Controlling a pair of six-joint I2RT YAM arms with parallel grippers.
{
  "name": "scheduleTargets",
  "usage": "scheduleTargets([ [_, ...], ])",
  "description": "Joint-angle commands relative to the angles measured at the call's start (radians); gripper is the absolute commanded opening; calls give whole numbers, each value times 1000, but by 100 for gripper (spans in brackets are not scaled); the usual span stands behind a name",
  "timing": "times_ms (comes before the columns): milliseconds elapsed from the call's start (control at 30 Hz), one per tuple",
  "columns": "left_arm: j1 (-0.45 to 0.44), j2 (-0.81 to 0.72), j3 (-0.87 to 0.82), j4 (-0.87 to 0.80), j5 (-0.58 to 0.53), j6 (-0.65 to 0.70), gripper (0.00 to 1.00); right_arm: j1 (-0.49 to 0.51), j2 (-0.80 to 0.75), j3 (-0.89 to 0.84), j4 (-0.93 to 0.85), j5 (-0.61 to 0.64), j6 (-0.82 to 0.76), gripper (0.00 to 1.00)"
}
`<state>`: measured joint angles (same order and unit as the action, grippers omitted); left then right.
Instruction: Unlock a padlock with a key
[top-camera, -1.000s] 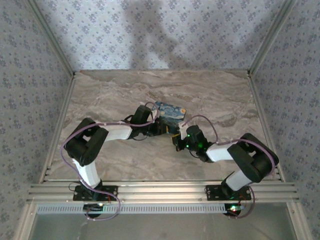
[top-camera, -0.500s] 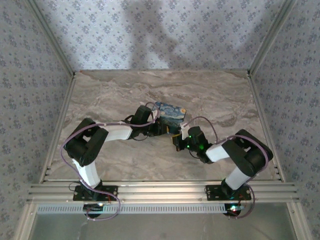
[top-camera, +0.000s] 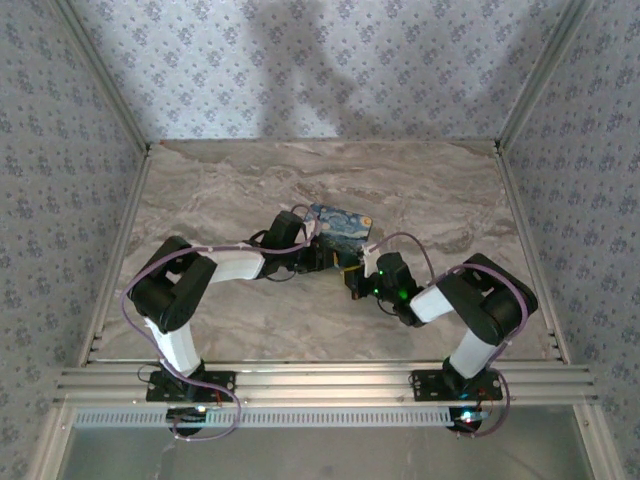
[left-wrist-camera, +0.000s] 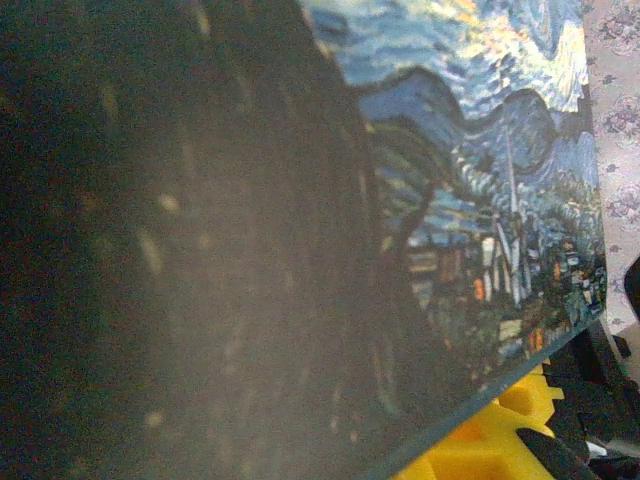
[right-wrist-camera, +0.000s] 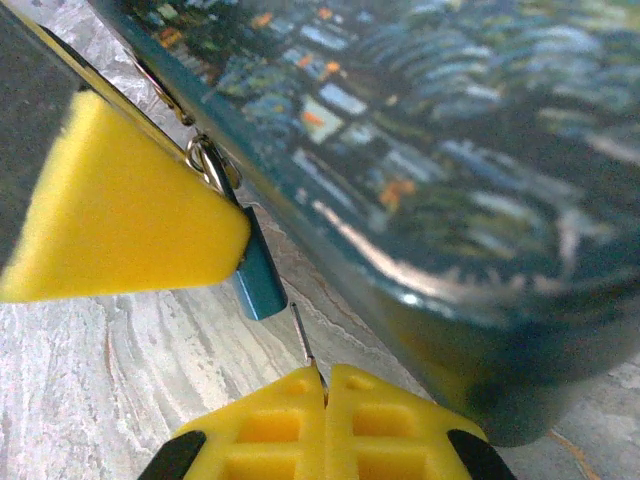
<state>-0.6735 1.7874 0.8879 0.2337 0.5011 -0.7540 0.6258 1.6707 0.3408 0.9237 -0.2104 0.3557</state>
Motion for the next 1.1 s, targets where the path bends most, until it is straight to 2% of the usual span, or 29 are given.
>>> scheduleTargets([
  [0,-8,-39,25,3,7,-8,23,-6,14,-9,47,-18,15,0],
  [1067,-9,-44,14,23,-9,-55,23,-1,12,-61,120,-28,11,0],
])
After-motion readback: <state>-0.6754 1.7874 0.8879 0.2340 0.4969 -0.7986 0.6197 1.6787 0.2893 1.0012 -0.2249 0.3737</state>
